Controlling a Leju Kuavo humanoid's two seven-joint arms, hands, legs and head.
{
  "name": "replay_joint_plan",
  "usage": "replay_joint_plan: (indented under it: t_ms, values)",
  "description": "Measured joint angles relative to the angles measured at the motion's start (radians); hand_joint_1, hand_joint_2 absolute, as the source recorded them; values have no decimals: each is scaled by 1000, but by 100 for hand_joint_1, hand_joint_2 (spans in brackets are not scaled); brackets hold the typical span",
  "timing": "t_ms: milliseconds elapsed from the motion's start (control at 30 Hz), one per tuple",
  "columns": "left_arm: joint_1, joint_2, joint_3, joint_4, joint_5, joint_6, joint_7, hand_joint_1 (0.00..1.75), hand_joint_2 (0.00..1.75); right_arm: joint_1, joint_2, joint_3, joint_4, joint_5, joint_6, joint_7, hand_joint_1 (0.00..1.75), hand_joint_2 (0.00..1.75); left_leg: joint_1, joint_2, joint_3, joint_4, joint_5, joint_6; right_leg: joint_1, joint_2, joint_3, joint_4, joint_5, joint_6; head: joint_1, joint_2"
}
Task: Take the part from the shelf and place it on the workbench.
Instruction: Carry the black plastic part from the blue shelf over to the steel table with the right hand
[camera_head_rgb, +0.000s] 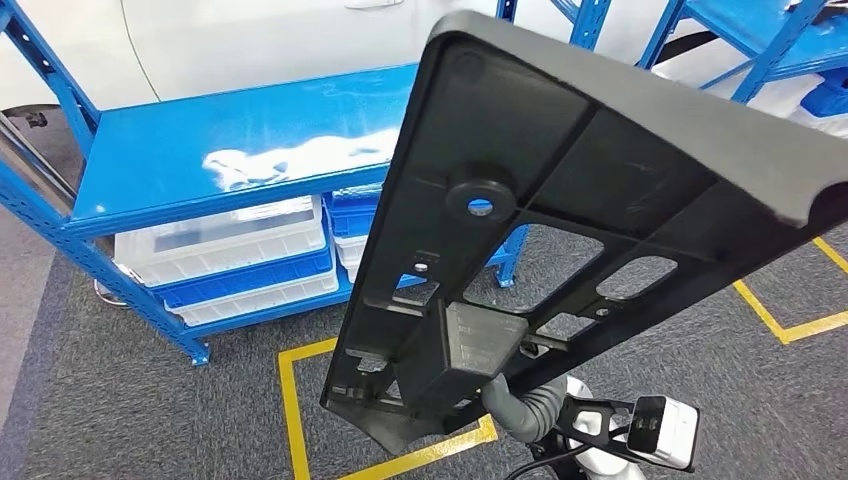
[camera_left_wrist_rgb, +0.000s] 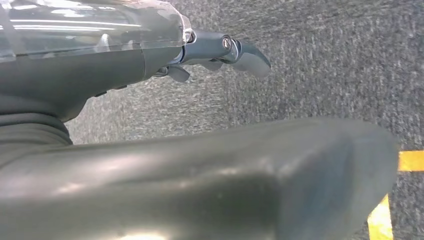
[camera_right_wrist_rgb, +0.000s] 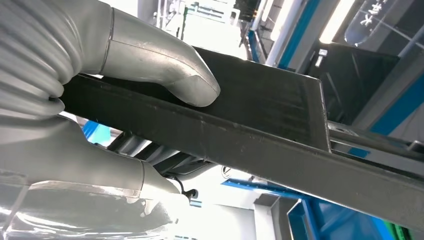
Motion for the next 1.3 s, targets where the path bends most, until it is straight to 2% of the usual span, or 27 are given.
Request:
replay_joint_plan:
  t_ms: [67,100,133,167,200,233,267,333,400,433,500,567,600,633,667,700,733,800,867,933,1000,1067,1133,1167,1200,1233,1300]
  values:
    - [3,-1,5,0,3,2,-1,0,0,-10,0,1,0,-2,-3,0,175,175,-2,23,-13,1,8,5,-4,-29,-59,139,-78,8,0,0]
    - [4,-2,7,0,5,4,-3,0,0,-14,0,1,1,-5,-4,0,175,175,-3,34,-18,2,11,4,-6,-35,-81,199,-103,12,0,0]
    - [4,-3,10,0,7,6,-5,0,0,-18,0,2,2,-8,-5,0,175,175,-4,45,-23,4,13,3,-8,-39,-85,224,-110,14,0,0]
    - [3,-4,13,0,9,8,-8,0,0,-22,0,2,4,-10,-5,0,175,175,-4,55,-26,5,15,1,-10,-44,-65,206,-98,16,0,0]
    - [2,-6,16,0,11,10,-10,0,0,-27,-1,3,4,-12,-4,0,175,175,-4,65,-28,8,15,0,-11,-52,-27,151,-72,15,0,0]
    - [1,-8,19,0,13,14,-11,0,0,-33,-1,4,4,-13,-2,0,175,175,-4,75,-28,10,13,-3,-10,-72,22,74,-46,12,0,0]
    - [0,-9,23,0,16,19,-11,0,0,-40,-1,5,4,-14,1,0,175,175,-7,83,-28,14,11,-7,-6,-96,64,4,-29,7,0,0]
    - [-1,-12,30,0,24,26,-10,0,0,-50,-2,6,4,-18,6,1,175,175,-13,99,-29,19,7,-18,3,-123,100,-67,-19,-8,0,0]
    - [-3,-14,35,0,28,31,-7,0,0,-54,-3,7,4,-23,11,1,175,175,-14,118,-27,18,6,-28,6,-107,95,-72,-18,-22,0,0]
    - [-5,-15,37,0,29,35,-4,0,0,-55,-5,7,5,-25,12,1,175,175,-12,119,-27,20,3,-34,5,-97,95,-75,-16,-28,0,0]
    - [-7,-18,42,0,28,41,2,0,0,-61,-8,7,7,-28,12,0,175,175,-8,83,-40,54,-24,-44,0,-79,95,-82,-9,-40,0,0]
    - [-5,-19,46,0,24,44,5,0,0,-66,-10,7,10,-29,7,0,175,175,-4,33,-95,170,-87,-50,-2,-58,93,-84,-5,-47,0,0]
    - [-2,-19,47,0,19,45,7,0,0,-67,-12,7,12,-27,1,0,175,175,-4,22,-130,242,-116,-52,-1,-46,91,-84,-4,-50,0,0]
    - [1,-19,48,0,14,44,8,0,0,-65,-14,7,13,-25,-5,0,175,175,-4,18,-160,298,-131,-52,-1,-33,91,-83,-4,-50,0,0]
    - [2,-19,48,0,9,43,8,0,0,-62,-18,6,12,-21,-11,0,175,175,-3,17,-173,318,-125,-52,0,-20,91,-81,-4,-50,0,0]
    - [3,-19,48,0,4,41,7,0,0,-58,-21,4,9,-16,-17,0,175,175,-3,16,-169,298,-100,-51,0,-8,91,-79,-4,-50,0,0]
    - [3,-17,48,0,2,37,4,0,0,-54,-24,3,2,-9,-22,0,175,175,-2,10,-147,243,-61,-49,-1,5,92,-77,-5,-49,0,0]
    - [3,-10,48,0,0,23,-6,0,0,-49,-27,0,-16,8,-36,0,175,175,3,-35,-93,108,6,-44,0,28,90,-71,-7,-42,0,0]
    - [2,0,48,0,-1,8,-14,0,0,-44,-30,-1,-36,24,-50,0,175,175,5,-69,-69,45,22,-38,-1,51,80,-67,-4,-29,0,0]
    - [0,8,48,-2,-3,7,-22,0,0,-38,-33,-2,-53,31,-58,0,175,175,4,-56,-67,40,22,-28,-4,69,71,-66,1,-14,0,0]
    - [-2,12,48,-4,-6,17,-31,0,0,-34,-37,-3,-68,33,-64,-1,175,175,6,-33,-66,33,28,-13,-2,37,56,-39,-18,-3,0,0]
    - [-1,15,48,-5,-7,22,-35,0,0,-33,-39,-3,-78,33,-66,-1,175,175,4,-7,-66,29,31,-4,-2,-19,6,68,-79,5,0,0]
    - [2,17,48,-5,-6,23,-36,0,0,-30,-41,-3,-81,33,-68,-1,175,175,1,20,-68,30,30,-2,-5,-38,-57,201,-134,11,0,0]
    - [2,19,48,-5,-5,24,-37,0,0,-29,-42,-3,-81,32,-69,0,175,175,-1,33,-68,30,30,-2,-7,-40,-69,229,-138,13,0,0]
    - [1,20,48,-5,-6,24,-37,0,0,-28,-44,-3,-82,30,-70,0,175,175,-1,44,-68,30,29,-2,-8,-43,-61,217,-122,13,0,0]
    - [-1,20,48,-5,-9,24,-36,0,0,-29,-45,-3,-82,28,-72,0,175,175,-2,55,-67,30,28,-4,-9,-49,-33,166,-94,11,0,0]
    - [-3,21,48,-5,-18,25,-29,0,0,-31,-45,-3,-83,27,-77,0,175,175,-6,73,-63,31,25,-9,-2,-85,49,17,-38,0,0,0]
